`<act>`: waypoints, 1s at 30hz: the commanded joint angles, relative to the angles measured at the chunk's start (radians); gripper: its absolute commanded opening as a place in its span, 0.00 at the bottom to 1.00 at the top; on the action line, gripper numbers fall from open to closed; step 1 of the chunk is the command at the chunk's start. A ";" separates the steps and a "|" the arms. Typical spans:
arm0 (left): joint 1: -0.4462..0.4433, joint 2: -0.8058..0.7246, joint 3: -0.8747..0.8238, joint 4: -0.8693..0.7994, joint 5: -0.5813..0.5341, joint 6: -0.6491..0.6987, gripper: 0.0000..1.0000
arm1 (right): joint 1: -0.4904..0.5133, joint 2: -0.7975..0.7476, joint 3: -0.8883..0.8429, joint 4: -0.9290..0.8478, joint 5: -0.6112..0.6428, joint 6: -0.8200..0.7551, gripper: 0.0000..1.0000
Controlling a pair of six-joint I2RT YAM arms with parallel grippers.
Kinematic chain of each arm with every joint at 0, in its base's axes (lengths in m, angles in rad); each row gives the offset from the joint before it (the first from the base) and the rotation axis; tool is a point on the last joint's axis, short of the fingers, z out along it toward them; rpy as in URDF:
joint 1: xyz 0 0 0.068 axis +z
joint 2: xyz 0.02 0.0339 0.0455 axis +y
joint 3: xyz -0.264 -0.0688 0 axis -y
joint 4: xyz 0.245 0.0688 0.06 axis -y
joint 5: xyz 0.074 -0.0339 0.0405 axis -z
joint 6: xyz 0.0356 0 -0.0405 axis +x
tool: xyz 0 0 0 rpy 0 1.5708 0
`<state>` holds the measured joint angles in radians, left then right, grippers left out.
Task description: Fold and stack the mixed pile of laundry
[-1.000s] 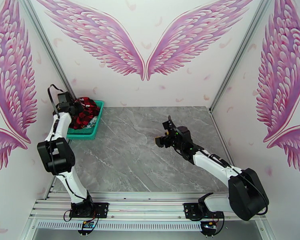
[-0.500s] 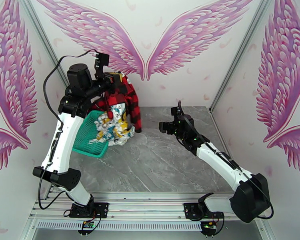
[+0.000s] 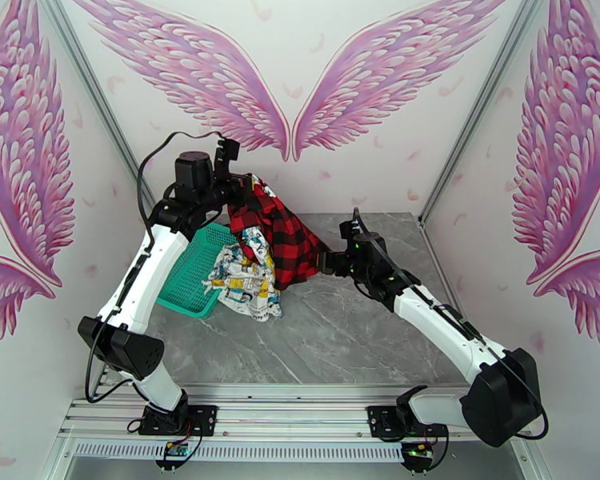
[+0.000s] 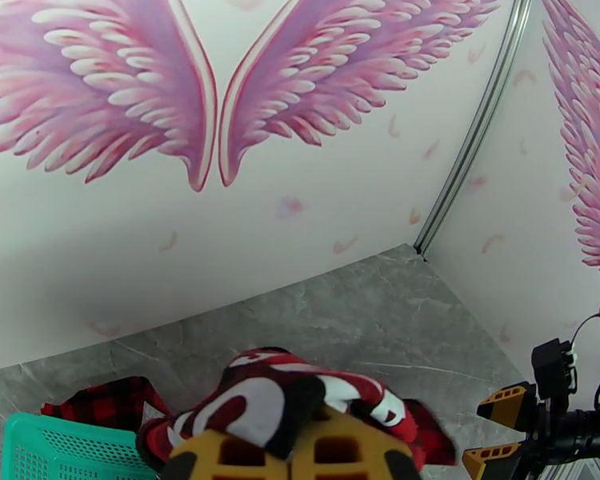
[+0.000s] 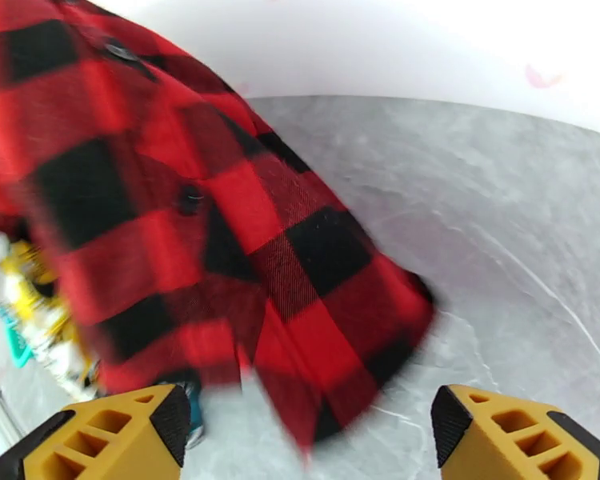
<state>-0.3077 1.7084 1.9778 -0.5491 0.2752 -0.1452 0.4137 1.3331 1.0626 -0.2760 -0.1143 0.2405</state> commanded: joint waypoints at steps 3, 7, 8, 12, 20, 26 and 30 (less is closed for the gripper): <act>0.004 -0.025 0.000 0.048 0.055 -0.008 0.00 | 0.007 -0.008 0.047 0.144 -0.266 -0.126 0.98; 0.004 -0.028 0.019 0.013 0.107 0.004 0.00 | 0.009 0.076 0.150 0.197 -0.366 -0.167 0.99; 0.004 -0.029 0.026 -0.001 0.119 0.010 0.00 | 0.010 0.101 0.184 0.204 -0.389 -0.177 0.99; 0.004 -0.035 0.048 -0.059 0.191 0.053 0.00 | 0.014 0.227 0.363 0.173 -0.472 -0.241 0.99; 0.015 -0.041 0.052 -0.108 0.281 0.092 0.04 | 0.058 0.489 0.704 0.001 -0.570 -0.294 0.75; 0.045 -0.104 -0.034 -0.070 0.276 0.080 0.23 | 0.058 0.541 0.810 -0.002 -0.467 -0.246 0.10; 0.076 -0.181 -0.164 0.009 0.256 0.038 0.44 | 0.060 0.564 0.865 -0.010 -0.439 -0.216 0.00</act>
<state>-0.2508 1.6135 1.8736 -0.6144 0.5331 -0.0826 0.4740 1.8881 1.8580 -0.2787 -0.5930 -0.0032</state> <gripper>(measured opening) 0.337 0.040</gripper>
